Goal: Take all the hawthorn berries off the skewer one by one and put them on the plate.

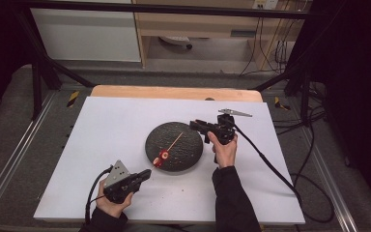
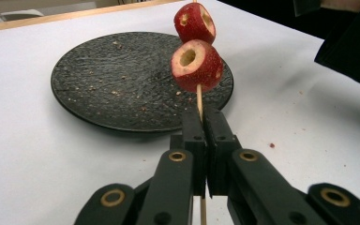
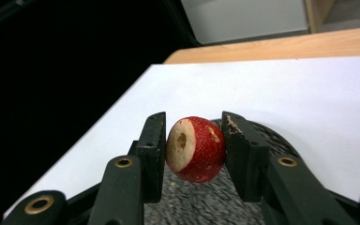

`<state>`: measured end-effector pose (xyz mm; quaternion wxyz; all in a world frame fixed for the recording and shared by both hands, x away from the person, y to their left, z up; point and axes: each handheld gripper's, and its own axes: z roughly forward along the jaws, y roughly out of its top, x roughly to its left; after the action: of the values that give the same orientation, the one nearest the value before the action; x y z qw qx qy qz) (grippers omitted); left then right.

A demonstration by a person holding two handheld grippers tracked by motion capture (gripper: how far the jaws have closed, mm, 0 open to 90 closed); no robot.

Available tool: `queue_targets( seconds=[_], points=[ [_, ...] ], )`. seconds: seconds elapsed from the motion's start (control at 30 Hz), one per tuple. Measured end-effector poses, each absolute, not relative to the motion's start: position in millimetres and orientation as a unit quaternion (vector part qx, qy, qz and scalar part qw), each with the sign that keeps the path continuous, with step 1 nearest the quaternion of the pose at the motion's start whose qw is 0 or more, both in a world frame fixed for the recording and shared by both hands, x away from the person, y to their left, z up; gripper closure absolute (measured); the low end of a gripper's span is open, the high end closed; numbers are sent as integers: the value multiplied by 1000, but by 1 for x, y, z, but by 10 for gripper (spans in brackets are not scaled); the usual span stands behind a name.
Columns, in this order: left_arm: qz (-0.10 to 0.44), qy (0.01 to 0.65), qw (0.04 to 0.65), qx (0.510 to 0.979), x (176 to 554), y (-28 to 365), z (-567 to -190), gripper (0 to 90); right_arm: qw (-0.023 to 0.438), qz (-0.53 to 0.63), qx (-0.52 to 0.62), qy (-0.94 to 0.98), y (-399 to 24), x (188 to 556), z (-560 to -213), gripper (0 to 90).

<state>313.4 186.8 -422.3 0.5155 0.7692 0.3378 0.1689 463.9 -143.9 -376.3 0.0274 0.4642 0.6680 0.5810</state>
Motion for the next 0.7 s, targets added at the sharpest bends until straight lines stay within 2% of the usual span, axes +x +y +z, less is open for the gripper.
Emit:
queue_targets(
  seconds=[0.2,0.5,0.7],
  points=[
    [169,345,518,764,315,191,-421,882,27,556,467,687,-132,467,-395,625],
    [170,353,515,763,319,194,-423,882,24,492,471,731,-108,468,-441,624],
    [171,353,514,763,319,194,-423,882,27,473,466,748,-103,465,-452,622]
  ],
)
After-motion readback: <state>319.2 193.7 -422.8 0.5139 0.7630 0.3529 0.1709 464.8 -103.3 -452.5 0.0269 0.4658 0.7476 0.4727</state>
